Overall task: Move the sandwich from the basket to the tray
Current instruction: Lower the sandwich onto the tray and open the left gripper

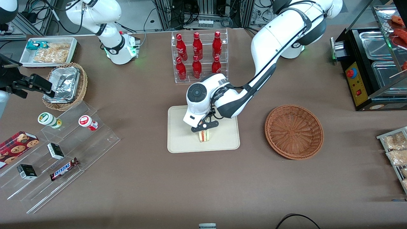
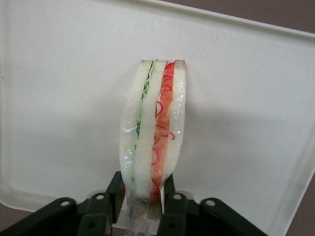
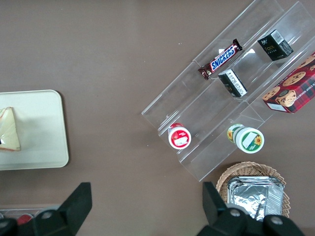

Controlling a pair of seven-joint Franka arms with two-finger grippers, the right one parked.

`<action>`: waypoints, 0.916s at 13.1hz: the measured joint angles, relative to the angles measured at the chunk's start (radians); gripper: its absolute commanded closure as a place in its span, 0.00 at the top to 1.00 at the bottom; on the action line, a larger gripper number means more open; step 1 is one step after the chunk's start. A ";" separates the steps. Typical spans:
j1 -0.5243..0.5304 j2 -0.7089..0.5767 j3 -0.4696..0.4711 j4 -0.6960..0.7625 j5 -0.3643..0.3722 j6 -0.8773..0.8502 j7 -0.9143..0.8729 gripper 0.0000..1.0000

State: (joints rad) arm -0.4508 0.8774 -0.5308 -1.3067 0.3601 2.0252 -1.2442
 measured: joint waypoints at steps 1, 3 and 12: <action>0.000 -0.004 0.000 0.009 0.000 0.000 0.000 1.00; 0.000 -0.028 -0.001 0.025 0.000 -0.018 0.000 1.00; 0.005 -0.218 0.043 0.021 -0.006 -0.264 0.000 1.00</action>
State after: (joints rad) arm -0.4455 0.6593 -0.4879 -1.2854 0.3539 1.7615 -1.2444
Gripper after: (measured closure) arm 0.000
